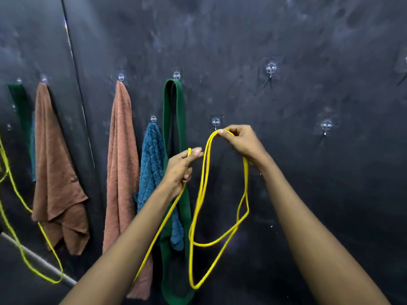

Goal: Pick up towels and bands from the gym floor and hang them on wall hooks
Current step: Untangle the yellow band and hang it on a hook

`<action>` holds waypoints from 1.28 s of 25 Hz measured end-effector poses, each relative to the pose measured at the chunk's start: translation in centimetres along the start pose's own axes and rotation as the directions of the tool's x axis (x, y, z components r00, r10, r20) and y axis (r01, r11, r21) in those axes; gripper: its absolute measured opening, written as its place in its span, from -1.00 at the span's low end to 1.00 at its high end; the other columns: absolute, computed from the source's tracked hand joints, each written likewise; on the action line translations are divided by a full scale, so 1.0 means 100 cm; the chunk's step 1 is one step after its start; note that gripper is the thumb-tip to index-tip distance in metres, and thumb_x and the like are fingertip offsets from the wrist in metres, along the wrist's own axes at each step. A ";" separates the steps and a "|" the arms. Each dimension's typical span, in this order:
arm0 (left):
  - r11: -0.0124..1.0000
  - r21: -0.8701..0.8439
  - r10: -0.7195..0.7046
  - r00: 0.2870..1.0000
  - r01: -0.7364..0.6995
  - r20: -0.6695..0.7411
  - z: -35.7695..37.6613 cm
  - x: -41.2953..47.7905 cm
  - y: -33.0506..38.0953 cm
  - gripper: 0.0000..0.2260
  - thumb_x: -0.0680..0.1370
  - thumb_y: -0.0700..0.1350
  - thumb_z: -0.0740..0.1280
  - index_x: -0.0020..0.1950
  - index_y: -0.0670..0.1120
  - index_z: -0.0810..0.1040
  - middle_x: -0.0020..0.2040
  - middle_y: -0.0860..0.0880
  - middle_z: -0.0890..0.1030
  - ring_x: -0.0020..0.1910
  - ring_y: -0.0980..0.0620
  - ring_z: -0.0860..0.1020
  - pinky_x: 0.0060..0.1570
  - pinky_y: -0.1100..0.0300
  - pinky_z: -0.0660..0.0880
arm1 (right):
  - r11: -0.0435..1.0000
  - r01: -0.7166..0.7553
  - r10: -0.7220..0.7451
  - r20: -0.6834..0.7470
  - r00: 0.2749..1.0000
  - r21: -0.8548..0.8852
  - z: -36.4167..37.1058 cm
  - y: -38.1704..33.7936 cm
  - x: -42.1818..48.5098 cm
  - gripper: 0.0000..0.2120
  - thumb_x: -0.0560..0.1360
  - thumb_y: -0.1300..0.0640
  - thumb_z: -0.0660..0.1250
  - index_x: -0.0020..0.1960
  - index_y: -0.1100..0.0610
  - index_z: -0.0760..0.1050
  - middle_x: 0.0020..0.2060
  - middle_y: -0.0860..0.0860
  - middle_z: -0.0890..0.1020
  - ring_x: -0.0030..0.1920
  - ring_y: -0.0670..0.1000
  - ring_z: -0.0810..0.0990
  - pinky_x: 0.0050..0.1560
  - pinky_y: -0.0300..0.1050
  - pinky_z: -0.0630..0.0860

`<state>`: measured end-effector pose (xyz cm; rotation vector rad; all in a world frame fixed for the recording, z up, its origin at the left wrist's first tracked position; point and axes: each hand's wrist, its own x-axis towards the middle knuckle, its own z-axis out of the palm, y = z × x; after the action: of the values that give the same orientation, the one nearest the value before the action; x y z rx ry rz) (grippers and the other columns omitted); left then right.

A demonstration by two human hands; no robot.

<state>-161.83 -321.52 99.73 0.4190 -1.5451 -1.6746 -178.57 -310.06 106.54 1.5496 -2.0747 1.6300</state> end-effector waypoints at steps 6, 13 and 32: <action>0.991 0.008 0.137 0.987 -0.136 -0.080 0.035 0.046 0.023 -0.67 0.49 -0.14 0.48 0.24 -0.13 0.62 -0.22 -0.02 0.68 -0.59 0.12 0.29 -0.45 0.32 0.55 | 0.982 0.060 -0.060 0.002 0.998 -0.182 0.021 0.003 0.050 -0.76 0.58 0.04 0.29 0.18 0.03 0.65 0.06 -0.05 0.70 0.13 -0.07 0.60 0.05 -0.24 0.42; 0.919 0.263 0.327 0.941 -0.294 -0.090 0.034 0.098 0.023 -0.80 0.39 0.01 0.55 -0.02 0.05 0.72 -0.20 0.12 0.71 -0.23 0.25 0.63 -0.14 0.25 0.51 | 0.973 0.114 -0.153 -0.189 0.970 -0.202 0.033 0.016 0.058 -0.91 0.50 0.10 0.38 -0.03 0.07 0.50 -0.15 -0.13 0.65 -0.10 -0.09 0.61 -0.08 -0.21 0.46; 0.913 0.313 0.258 0.964 -0.263 0.057 0.014 0.115 -0.012 -0.88 0.44 -0.01 0.44 -0.05 0.12 0.72 -0.16 0.15 0.71 -0.09 0.14 0.65 -0.02 0.23 0.55 | 0.898 0.100 -0.266 -0.348 0.899 -0.429 0.062 0.041 0.022 -0.74 0.51 0.15 0.38 0.20 0.02 0.61 -0.05 -0.02 0.55 -0.10 -0.02 0.60 0.06 0.06 0.56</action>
<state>-170.38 -329.14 102.01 0.3478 -1.8036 -1.2291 -179.63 -316.52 102.34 1.1249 -1.8226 1.2217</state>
